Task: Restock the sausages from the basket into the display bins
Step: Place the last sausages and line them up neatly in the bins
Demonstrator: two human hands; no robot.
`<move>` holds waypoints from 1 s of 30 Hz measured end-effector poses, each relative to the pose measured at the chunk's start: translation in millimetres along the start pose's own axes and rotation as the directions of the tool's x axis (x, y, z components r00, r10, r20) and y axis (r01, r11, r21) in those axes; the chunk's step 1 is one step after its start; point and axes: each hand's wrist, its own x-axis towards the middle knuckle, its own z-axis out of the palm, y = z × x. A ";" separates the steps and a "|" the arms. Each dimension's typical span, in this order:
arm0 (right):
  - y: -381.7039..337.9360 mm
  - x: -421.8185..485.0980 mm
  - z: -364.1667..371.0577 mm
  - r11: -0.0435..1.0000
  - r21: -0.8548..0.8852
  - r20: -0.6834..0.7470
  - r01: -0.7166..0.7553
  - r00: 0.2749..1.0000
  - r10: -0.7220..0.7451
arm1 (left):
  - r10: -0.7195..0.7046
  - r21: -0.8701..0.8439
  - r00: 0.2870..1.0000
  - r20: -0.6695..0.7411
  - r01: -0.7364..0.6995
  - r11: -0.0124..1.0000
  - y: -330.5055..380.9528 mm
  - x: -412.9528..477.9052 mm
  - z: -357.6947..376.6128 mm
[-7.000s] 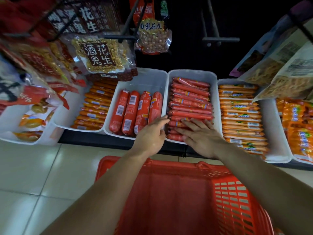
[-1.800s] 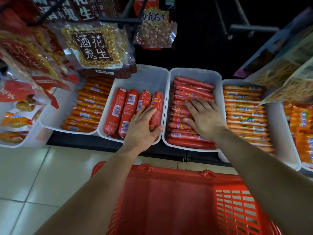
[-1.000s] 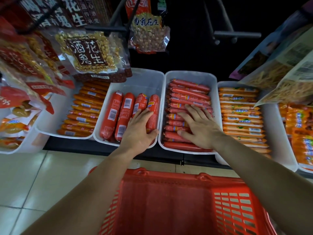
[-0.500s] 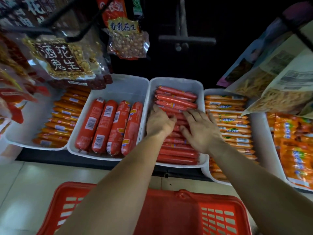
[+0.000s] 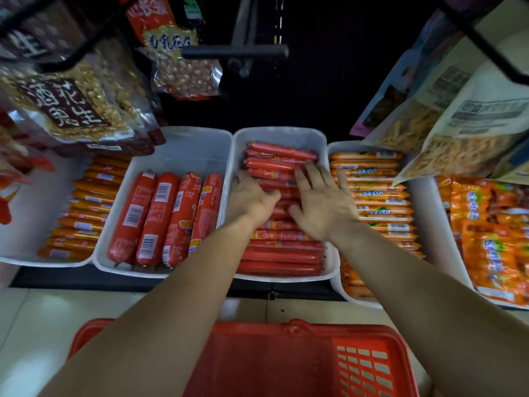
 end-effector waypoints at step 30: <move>-0.1 17.7 6.1 1.000 -0.002 -0.034 -0.029 0.999 0.029 | 0.457 0.510 0.850 0.263 -0.524 0.682 32.8 62.7 -8.0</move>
